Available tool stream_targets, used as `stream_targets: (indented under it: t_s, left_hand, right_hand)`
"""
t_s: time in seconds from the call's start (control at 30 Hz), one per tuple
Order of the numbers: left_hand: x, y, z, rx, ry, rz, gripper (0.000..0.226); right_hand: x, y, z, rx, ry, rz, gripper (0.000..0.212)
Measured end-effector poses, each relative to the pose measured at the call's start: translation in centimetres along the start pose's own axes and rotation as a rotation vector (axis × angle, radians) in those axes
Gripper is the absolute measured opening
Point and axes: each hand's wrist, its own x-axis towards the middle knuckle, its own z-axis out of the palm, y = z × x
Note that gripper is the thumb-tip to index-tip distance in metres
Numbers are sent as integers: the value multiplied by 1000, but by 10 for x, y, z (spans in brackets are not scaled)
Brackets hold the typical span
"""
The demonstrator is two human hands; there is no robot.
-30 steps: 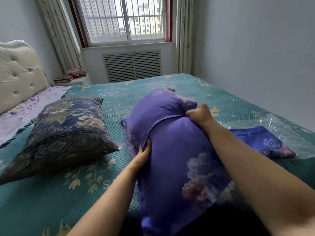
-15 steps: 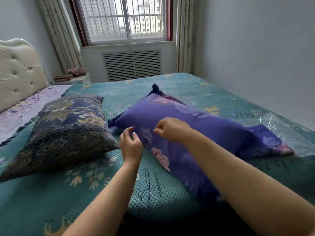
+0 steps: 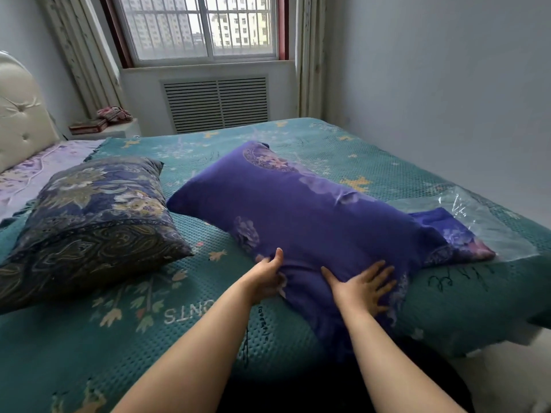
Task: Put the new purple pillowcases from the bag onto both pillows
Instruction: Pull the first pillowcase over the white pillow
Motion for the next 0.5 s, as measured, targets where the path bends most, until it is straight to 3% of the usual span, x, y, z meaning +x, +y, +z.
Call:
stream_targets:
  t_s: [0.1,0.17,0.23,0.3,0.4,0.5]
  left_hand:
    - [9,-2,0,-225,3,7,48]
    - [16,1,6,-295,-13,5,73]
    - [16,10,14,-375,-5,2,86]
    - [16,25,18,-469,-22,32,70]
    - [19,50,22,-612,-60,99,55]
    - [36,70,23,-657,104,281,48]
  right_hand:
    - [24,7,7,235,-45,265,141]
    - [36,6,8,526,-196,329,118]
    - [40,0,4,794,-239,226,62]
    - [33,-17,-9,881,-217,-4,30]
    - [24,-45,-27,787,-173,-404,36]
    - [28,-69,-38,715,-154,-565,43]
